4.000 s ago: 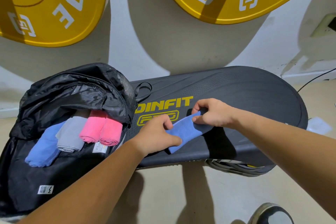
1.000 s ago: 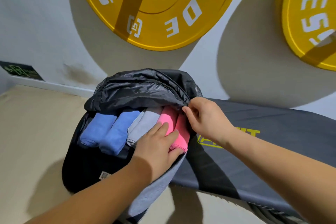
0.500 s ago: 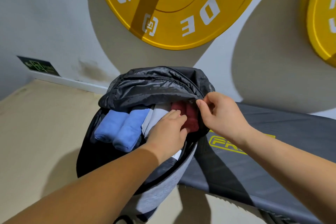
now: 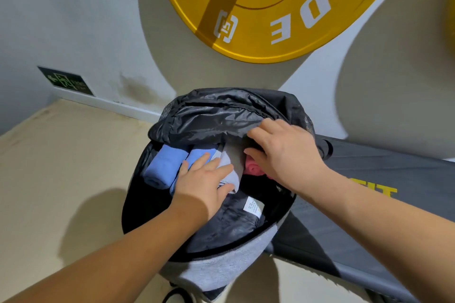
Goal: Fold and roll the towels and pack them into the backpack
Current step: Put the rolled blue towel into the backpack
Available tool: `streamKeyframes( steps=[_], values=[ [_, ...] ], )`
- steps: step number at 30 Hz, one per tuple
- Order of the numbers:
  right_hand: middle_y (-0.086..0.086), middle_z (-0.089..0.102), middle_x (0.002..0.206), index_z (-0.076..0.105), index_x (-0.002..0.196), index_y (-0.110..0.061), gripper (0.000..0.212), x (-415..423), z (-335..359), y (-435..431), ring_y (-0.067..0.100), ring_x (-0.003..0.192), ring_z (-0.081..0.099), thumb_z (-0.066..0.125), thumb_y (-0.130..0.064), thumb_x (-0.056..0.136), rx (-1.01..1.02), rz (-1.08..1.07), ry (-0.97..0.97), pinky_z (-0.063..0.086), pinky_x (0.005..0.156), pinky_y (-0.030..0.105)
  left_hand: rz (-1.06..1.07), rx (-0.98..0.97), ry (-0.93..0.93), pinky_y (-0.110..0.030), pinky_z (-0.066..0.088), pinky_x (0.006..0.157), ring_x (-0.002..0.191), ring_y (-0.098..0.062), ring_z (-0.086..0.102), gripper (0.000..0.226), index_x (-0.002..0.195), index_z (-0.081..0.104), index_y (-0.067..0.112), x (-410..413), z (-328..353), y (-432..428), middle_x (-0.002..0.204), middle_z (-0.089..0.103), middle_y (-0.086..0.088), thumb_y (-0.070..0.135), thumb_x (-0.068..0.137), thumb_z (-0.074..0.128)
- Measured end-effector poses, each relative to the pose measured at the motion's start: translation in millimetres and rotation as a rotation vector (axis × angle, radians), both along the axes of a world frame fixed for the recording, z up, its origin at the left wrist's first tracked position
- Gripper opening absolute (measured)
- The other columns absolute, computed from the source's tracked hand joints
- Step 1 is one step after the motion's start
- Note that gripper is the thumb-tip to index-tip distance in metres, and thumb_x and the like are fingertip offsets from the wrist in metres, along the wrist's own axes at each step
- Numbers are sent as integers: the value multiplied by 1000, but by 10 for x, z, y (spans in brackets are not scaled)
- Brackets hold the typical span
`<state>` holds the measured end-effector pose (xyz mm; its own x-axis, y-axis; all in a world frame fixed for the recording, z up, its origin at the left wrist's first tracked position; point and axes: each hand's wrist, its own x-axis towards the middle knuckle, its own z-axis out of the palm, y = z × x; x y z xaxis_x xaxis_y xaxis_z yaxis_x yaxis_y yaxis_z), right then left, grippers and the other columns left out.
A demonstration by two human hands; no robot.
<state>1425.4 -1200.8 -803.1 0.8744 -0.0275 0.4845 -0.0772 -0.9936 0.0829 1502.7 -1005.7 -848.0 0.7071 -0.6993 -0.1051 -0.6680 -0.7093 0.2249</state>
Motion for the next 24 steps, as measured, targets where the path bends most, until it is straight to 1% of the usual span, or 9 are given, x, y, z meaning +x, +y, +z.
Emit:
streamKeyframes(
  steps=[2, 5, 9, 12, 14, 16, 18, 21, 24],
  values=[
    [-1, 61, 83, 65, 88, -20, 18, 62, -46, 50, 28, 77, 63, 63, -37, 90, 48, 1, -22, 47, 56, 34, 3, -28, 9, -46, 4, 126, 156, -11, 7, 48, 150, 37, 47, 28, -17, 13, 165, 26, 14, 53, 103, 41],
    [-6, 63, 89, 64, 90, -24, 9, 149, 74, 54, 22, 89, 63, 63, -32, 91, 318, -55, -87, 47, 60, 33, -15, -61, -26, -48, 6, 125, 155, -12, 11, 42, 147, 42, 45, 113, -79, -51, 164, 29, 14, 49, 105, 40],
    [-11, 65, 96, 64, 96, -28, 8, 206, 166, 34, 14, 96, 61, 62, -36, 94, 489, -139, -141, 44, 67, 30, -2, -150, -128, -53, 20, 118, 145, -18, 33, 23, 122, 61, 31, 284, -169, -284, 147, 51, 13, 30, 101, 50],
    [-11, 64, 97, 62, 96, -28, 10, 171, 133, 68, 15, 96, 62, 62, -38, 93, 508, -147, -118, 49, 70, 33, 6, -166, -189, -49, 35, 103, 116, -24, 53, 18, 108, 65, 27, 347, -165, -397, 115, 63, 9, 22, 93, 56],
    [-11, 62, 98, 60, 97, -29, 11, 132, 112, 87, 15, 98, 61, 60, -39, 92, 497, -139, -84, 51, 70, 35, -21, -210, -180, -46, 39, 99, 112, -24, 55, 27, 119, 66, 29, 355, -150, -346, 119, 65, 9, 26, 92, 60],
    [-10, 60, 99, 60, 100, -30, 12, 101, 115, 103, 16, 99, 60, 60, -37, 91, 456, -98, -70, 52, 69, 35, -54, -243, -189, -48, 41, 105, 119, -24, 56, 37, 127, 66, 27, 332, -149, -164, 129, 65, 4, 30, 91, 66],
    [-8, 59, 99, 62, 104, -28, 19, 103, 121, 124, 19, 99, 60, 62, -37, 87, 366, -38, -72, 52, 69, 36, -52, -252, -270, -54, 44, 106, 117, -28, 60, 36, 118, 71, 23, 342, -173, 106, 126, 68, -1, 30, 83, 72],
    [-4, 60, 98, 67, 104, -27, 26, 180, 86, 168, 24, 95, 59, 66, -45, 86, 284, -24, -50, 52, 69, 36, -43, -283, -379, -46, 51, 85, 95, -31, 64, 30, 100, 75, 20, 400, -214, 460, 110, 71, -1, 34, 74, 73],
    [-4, 59, 93, 67, 96, -25, 20, 293, 26, 216, 26, 93, 58, 67, -44, 90, 269, -68, -30, 50, 68, 36, -24, -249, -343, -36, 47, 69, 86, -25, 59, 22, 98, 72, 24, 420, -191, 501, 102, 65, 6, 37, 80, 69]
  ],
)
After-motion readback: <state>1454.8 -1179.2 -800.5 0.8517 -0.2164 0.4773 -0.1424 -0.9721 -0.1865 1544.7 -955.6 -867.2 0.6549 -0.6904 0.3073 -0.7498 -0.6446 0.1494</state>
